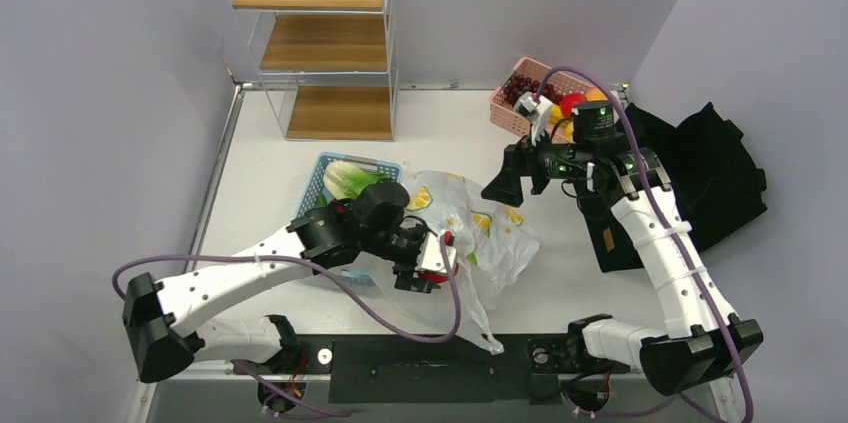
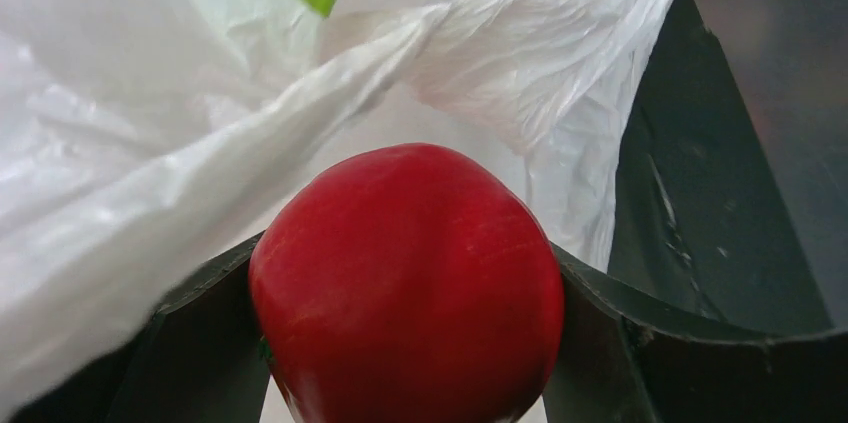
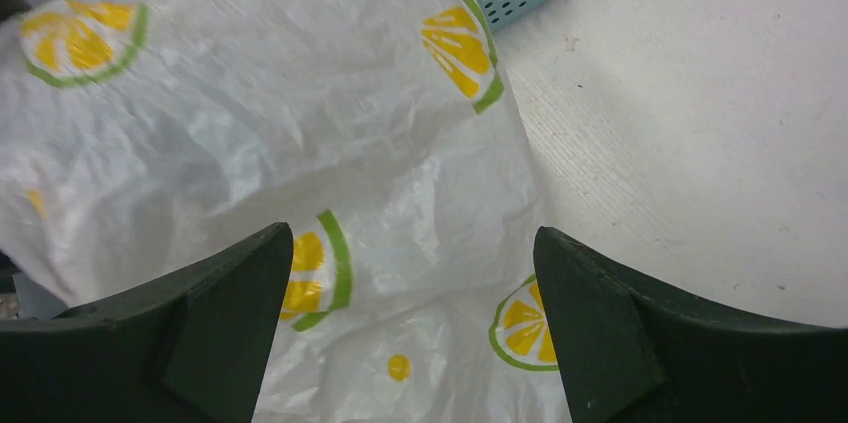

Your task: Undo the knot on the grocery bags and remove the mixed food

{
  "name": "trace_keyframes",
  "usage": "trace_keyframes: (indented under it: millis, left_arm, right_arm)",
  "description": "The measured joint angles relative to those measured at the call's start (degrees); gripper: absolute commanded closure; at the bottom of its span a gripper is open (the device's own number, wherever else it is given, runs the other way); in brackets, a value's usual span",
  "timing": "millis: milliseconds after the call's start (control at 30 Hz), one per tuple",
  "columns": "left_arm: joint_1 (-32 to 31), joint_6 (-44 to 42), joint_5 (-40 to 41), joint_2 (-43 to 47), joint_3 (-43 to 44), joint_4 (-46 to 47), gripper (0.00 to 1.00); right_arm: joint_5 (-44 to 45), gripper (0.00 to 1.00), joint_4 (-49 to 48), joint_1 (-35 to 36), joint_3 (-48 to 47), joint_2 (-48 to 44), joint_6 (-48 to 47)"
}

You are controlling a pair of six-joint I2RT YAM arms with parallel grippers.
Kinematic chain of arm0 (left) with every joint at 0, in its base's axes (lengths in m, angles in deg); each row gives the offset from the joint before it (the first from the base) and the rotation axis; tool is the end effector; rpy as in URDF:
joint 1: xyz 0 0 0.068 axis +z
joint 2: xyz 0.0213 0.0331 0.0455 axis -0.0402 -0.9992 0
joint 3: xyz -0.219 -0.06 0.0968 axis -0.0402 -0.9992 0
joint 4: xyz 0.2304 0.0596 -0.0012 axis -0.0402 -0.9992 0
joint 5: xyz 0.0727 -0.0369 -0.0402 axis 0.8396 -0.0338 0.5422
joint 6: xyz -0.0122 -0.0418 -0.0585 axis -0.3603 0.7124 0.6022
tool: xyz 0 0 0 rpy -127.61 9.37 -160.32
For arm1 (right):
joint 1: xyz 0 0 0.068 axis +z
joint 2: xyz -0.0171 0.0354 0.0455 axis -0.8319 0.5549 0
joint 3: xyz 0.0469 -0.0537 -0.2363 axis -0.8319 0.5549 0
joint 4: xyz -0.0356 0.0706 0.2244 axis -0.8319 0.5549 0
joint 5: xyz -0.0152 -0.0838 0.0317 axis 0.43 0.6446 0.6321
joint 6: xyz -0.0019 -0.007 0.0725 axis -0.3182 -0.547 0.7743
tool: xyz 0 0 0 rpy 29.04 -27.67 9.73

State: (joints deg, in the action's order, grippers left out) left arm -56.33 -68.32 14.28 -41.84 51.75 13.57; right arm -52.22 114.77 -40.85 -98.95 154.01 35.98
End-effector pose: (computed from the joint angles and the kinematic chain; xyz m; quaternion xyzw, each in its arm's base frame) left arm 0.1060 -0.2319 0.2978 0.7143 0.4797 -0.3082 0.4059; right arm 0.2046 0.1047 0.3572 -0.3136 0.7817 0.4195 0.3386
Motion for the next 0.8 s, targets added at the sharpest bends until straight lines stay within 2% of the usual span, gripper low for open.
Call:
trace_keyframes:
  millis: [200, 367, 500, 667, 800]
  left_arm:
    - [2.69, -0.07, -2.58, -8.17, -2.40, -7.78, 0.48]
    - [3.17, -1.44, -3.56, -4.22, -5.27, -14.73, 0.45]
    - [2.80, -1.86, -5.70, -2.03, -0.85, -20.04, 0.44]
    - [2.32, 1.40, -7.48, -1.57, 7.26, -18.62, 0.41]
    - [0.24, 4.68, -5.68, 1.46, 7.93, -12.98, 0.39]
  right_arm:
    - [1.07, 0.15, -0.55, 0.04, 1.62, 0.00, 0.94]
    - [1.75, 0.15, -0.68, 0.04, 2.23, -0.02, 1.01]
    - [1.53, 0.15, -0.72, 0.04, 2.21, 0.04, 1.79]
    - [0.68, 0.15, -1.38, 0.76, 2.05, 0.22, 3.78]
    - [0.26, 0.14, -3.72, 1.70, 2.05, -0.13, 6.67]
